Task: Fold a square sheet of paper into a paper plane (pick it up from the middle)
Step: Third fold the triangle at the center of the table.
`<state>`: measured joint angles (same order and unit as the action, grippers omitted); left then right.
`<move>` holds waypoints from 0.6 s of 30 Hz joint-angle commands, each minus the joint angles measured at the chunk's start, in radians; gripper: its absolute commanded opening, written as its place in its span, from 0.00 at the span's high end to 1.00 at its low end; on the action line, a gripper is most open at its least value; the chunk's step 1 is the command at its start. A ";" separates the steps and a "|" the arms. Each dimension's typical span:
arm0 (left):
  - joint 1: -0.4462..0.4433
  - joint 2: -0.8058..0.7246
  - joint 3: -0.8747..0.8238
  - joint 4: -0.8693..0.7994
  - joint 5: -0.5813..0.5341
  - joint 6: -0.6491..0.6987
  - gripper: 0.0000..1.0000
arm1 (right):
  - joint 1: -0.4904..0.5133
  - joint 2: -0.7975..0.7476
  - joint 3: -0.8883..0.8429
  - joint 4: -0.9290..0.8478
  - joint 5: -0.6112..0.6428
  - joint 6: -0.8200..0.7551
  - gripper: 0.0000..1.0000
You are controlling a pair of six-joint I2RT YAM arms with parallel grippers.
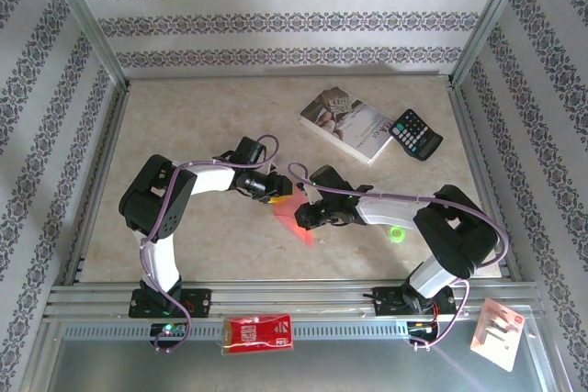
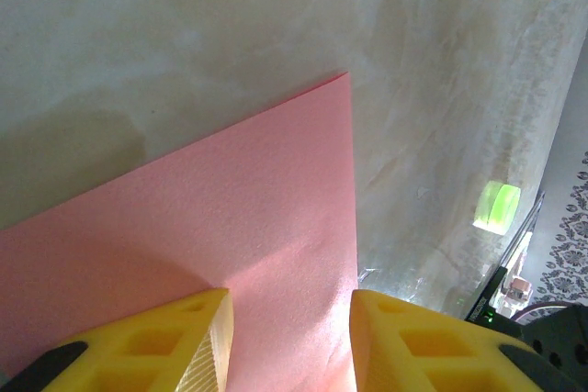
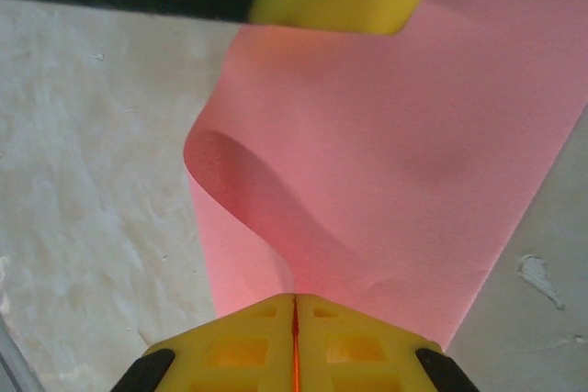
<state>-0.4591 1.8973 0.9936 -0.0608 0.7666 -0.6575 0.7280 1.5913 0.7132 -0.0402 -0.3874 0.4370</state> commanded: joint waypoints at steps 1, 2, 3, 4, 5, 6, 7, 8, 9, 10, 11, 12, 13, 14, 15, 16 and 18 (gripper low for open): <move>-0.016 0.049 -0.013 -0.069 -0.070 0.039 0.62 | -0.014 0.025 0.025 -0.018 -0.019 -0.032 0.90; -0.015 0.049 -0.013 -0.069 -0.070 0.038 0.62 | -0.015 0.031 0.028 -0.020 -0.018 -0.036 0.90; -0.015 0.049 -0.013 -0.070 -0.070 0.039 0.62 | -0.016 0.034 0.032 -0.023 -0.017 -0.040 0.90; -0.015 0.050 -0.012 -0.069 -0.070 0.038 0.62 | -0.017 0.036 0.034 -0.024 -0.019 -0.042 0.90; -0.015 0.049 -0.011 -0.070 -0.070 0.038 0.62 | -0.018 0.039 0.035 -0.022 -0.018 -0.043 0.90; -0.016 0.049 -0.012 -0.071 -0.070 0.038 0.62 | -0.019 0.040 0.038 -0.024 -0.020 -0.044 0.90; -0.016 0.049 -0.011 -0.072 -0.070 0.038 0.62 | -0.019 0.041 0.041 -0.025 -0.020 -0.047 0.90; -0.015 0.049 -0.011 -0.071 -0.070 0.038 0.62 | -0.020 0.042 0.044 -0.027 -0.021 -0.049 0.90; -0.015 0.049 -0.010 -0.071 -0.072 0.038 0.62 | -0.022 0.044 0.048 -0.029 -0.022 -0.053 0.90; -0.015 0.049 -0.011 -0.070 -0.072 0.038 0.62 | -0.022 0.045 0.051 -0.033 -0.022 -0.056 0.90; -0.016 0.049 -0.011 -0.070 -0.072 0.038 0.62 | -0.024 0.046 0.054 -0.036 -0.024 -0.058 0.90; -0.015 0.049 -0.012 -0.071 -0.072 0.038 0.62 | -0.025 0.047 0.058 -0.039 -0.026 -0.062 0.90; -0.015 0.049 -0.011 -0.070 -0.072 0.038 0.62 | -0.027 0.047 0.060 -0.041 -0.027 -0.065 0.90; -0.015 0.050 -0.012 -0.072 -0.072 0.041 0.62 | -0.029 0.049 0.061 -0.042 -0.028 -0.067 0.90; -0.016 0.050 -0.011 -0.073 -0.074 0.040 0.62 | -0.030 0.050 0.063 -0.042 -0.031 -0.069 0.90; -0.015 0.050 -0.012 -0.071 -0.073 0.042 0.62 | -0.031 0.052 0.064 -0.043 -0.032 -0.068 0.90; -0.015 0.050 -0.015 -0.070 -0.072 0.039 0.62 | -0.032 0.057 0.068 -0.045 -0.033 -0.070 0.90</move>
<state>-0.4591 1.8973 0.9936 -0.0612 0.7666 -0.6571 0.7082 1.6291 0.7574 -0.0677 -0.4023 0.3908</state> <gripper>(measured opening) 0.378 0.099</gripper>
